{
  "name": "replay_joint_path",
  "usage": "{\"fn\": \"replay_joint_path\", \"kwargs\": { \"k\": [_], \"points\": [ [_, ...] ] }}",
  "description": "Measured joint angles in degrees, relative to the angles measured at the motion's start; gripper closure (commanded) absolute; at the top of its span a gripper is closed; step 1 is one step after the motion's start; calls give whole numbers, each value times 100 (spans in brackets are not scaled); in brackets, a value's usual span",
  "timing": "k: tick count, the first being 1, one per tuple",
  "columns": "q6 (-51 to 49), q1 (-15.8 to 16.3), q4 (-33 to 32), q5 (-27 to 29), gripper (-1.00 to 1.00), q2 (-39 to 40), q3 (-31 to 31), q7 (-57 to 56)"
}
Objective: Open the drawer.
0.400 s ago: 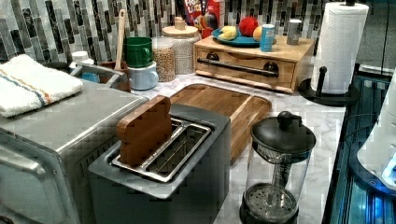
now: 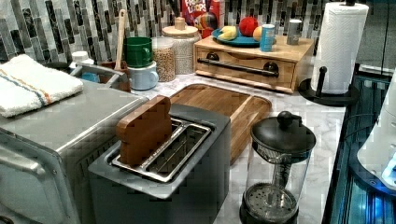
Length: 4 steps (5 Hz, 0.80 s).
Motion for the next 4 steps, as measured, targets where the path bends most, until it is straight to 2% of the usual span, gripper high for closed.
{"fn": "replay_joint_path", "kwargs": {
  "k": [1,2,3,4],
  "points": [
    [1,-2,-28,6,-100,38,-9,-60],
    [634,-3,-291,-33,-100,25,-29,-441],
    [1076,-5,-627,-25,-100,35,-93,-1442],
    [866,-76,-873,-108,-100,81,-206,-2482]
  ]
}}
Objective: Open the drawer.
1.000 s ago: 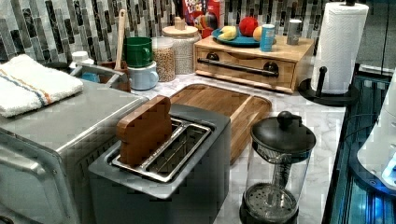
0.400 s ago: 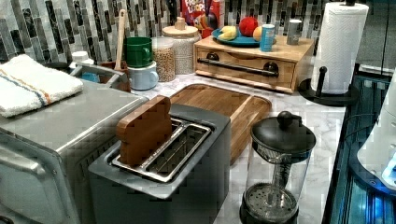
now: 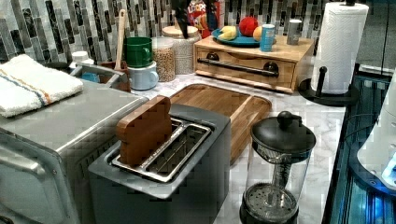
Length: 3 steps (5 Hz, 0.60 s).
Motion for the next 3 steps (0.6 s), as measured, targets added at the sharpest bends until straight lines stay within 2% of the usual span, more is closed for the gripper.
{"fn": "replay_joint_path", "kwargs": {
  "k": [1,2,3],
  "points": [
    [87,-234,-34,-9,-100,165,-38,-764],
    [312,-274,-22,-277,-100,333,-370,-1312],
    [323,-555,-22,-360,-100,402,-540,-1964]
  ]
}}
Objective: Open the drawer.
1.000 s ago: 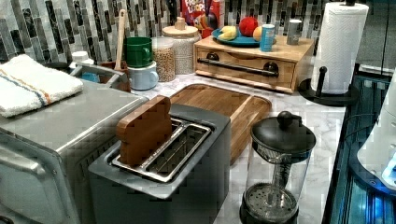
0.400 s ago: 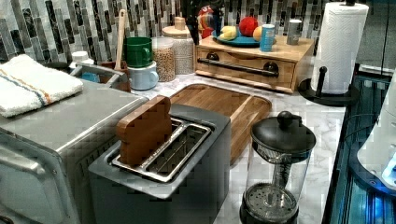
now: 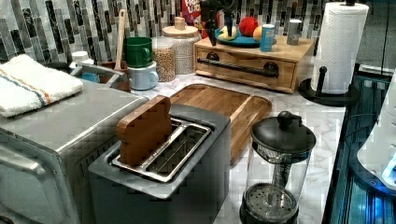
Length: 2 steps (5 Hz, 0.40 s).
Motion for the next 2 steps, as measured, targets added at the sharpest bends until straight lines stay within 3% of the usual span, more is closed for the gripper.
{"fn": "replay_joint_path", "kwargs": {
  "k": [1,2],
  "points": [
    [394,-400,-56,112,-100,20,-8,-509],
    [792,-515,-78,127,-100,50,-195,-548]
  ]
}}
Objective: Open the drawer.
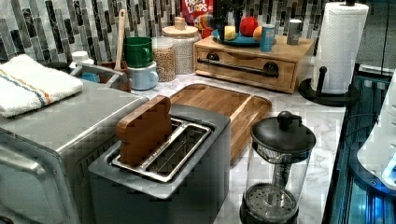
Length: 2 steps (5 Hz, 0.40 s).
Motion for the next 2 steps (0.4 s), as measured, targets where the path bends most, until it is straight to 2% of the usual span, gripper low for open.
{"fn": "replay_joint_path", "kwargs": {
  "k": [2],
  "points": [
    [621,58,-201,207,-100,20,-76,8]
  ]
}}
